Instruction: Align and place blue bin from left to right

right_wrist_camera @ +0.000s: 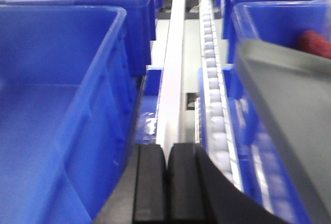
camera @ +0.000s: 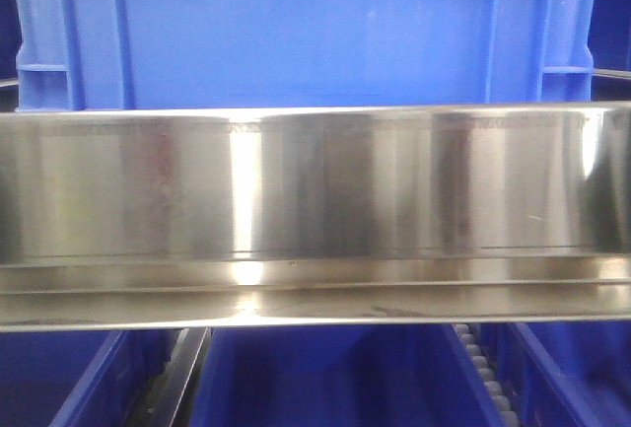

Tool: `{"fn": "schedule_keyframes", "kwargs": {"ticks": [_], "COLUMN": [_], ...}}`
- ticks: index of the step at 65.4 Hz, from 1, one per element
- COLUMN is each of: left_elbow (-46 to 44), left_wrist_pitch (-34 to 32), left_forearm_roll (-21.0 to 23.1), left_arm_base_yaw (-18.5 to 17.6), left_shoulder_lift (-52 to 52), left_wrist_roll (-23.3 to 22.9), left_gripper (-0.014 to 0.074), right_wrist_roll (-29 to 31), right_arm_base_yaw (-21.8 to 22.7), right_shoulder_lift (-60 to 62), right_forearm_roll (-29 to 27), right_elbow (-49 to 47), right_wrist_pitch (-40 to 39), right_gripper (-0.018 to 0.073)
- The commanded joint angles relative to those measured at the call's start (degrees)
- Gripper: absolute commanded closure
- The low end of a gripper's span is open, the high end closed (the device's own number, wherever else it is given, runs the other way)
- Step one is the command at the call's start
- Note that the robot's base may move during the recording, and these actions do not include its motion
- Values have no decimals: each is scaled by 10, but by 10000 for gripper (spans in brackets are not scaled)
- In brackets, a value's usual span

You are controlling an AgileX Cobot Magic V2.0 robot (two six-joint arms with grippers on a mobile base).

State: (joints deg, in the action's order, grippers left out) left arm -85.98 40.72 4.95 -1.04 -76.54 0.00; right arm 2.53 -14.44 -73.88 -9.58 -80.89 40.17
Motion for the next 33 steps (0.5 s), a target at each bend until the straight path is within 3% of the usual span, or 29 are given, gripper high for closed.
{"fn": "schedule_keyframes", "kwargs": {"ticks": [1, 6, 12, 18, 33], "left_elbow": [-60, -112, -172, -226, -323], "left_wrist_pitch": [50, 88, 132, 173, 230], "left_forearm_roll": [-5, -45, -122, -190, -206], "left_arm_base_yaw": [-9, -29, -62, -99, -154], "left_shoulder_lift": [-42, -78, -119, -158, -231], "left_wrist_roll": [-23, -52, -108, -152, -180], "left_gripper": [707, 707, 707, 707, 707], "right_wrist_roll": [-22, -57, -112, -121, -149], "right_arm_base_yaw": [-18, -42, -71, -93, -128], "right_shoulder_lift": [-38, -73, -112, -149, -228], "right_forearm_roll": [15, 53, 112, 119, 138], "right_elbow": [-47, -82, -126, -173, -287], "right_wrist_pitch": [17, 35, 66, 107, 198], "right_gripper": [634, 614, 615, 615, 615]}}
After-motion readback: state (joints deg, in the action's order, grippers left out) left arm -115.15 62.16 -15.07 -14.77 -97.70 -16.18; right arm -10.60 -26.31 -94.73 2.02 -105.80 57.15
